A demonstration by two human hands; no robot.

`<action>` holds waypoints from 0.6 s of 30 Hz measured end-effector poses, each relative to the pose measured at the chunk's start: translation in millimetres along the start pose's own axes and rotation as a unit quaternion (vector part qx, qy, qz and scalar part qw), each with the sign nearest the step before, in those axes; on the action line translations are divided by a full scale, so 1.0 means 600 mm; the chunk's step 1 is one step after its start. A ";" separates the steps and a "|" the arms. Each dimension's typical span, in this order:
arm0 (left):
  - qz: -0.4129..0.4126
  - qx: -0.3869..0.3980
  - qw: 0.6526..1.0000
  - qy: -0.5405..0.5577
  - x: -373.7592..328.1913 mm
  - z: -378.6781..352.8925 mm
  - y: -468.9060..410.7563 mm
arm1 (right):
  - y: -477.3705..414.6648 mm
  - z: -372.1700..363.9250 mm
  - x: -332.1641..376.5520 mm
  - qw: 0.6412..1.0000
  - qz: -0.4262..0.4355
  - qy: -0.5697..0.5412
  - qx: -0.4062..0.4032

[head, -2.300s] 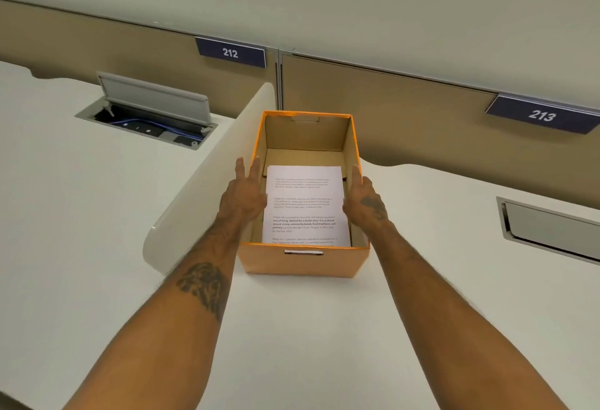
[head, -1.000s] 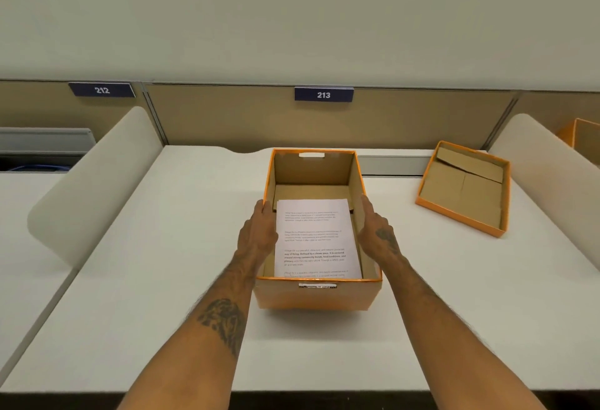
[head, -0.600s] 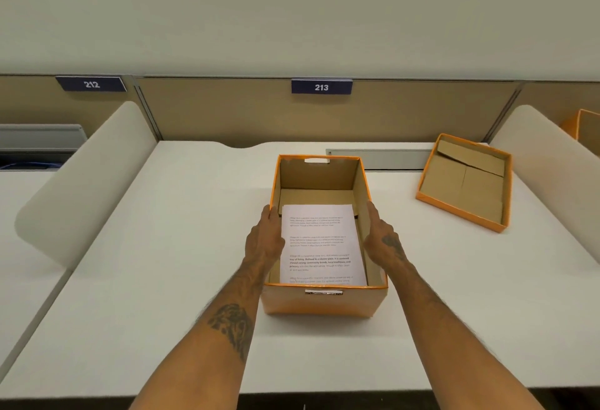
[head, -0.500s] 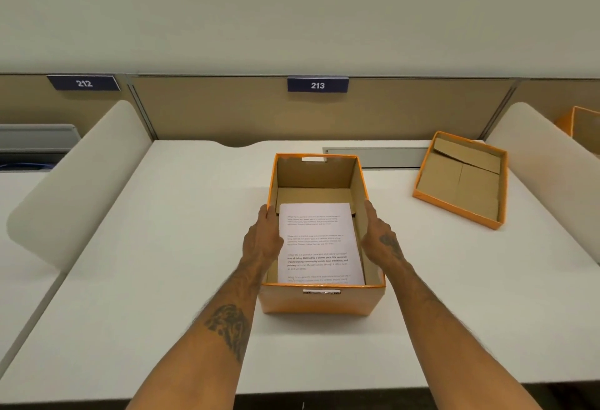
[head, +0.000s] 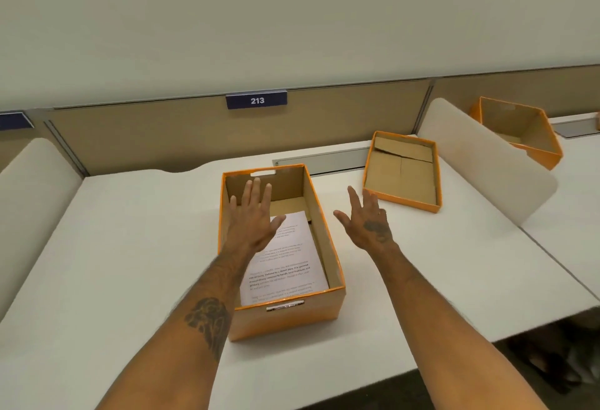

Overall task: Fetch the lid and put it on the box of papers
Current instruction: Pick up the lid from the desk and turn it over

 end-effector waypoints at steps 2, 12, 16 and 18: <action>-0.027 -0.007 0.999 0.024 -0.040 -0.002 -0.023 | -0.006 0.011 -0.032 1.000 -0.002 0.021 -0.008; -0.086 0.008 0.996 0.039 -0.231 -0.079 -0.133 | -0.088 0.027 -0.224 0.998 -0.048 0.039 -0.018; -0.090 0.010 0.995 0.037 -0.310 -0.138 -0.197 | -0.151 0.014 -0.318 0.997 -0.050 0.060 -0.015; -0.089 0.019 0.995 0.038 -0.346 -0.174 -0.225 | -0.182 0.001 -0.364 0.996 -0.050 0.071 -0.005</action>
Point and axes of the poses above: each hand's wrist, its own y-axis away from the middle knuckle, its own z-axis out of the back of the hand, x = y × z, the point moved 6 cm from there along -y, towards the middle knuckle, and after that the axes turned 15 degrees about -x, right-handed, at the moved point
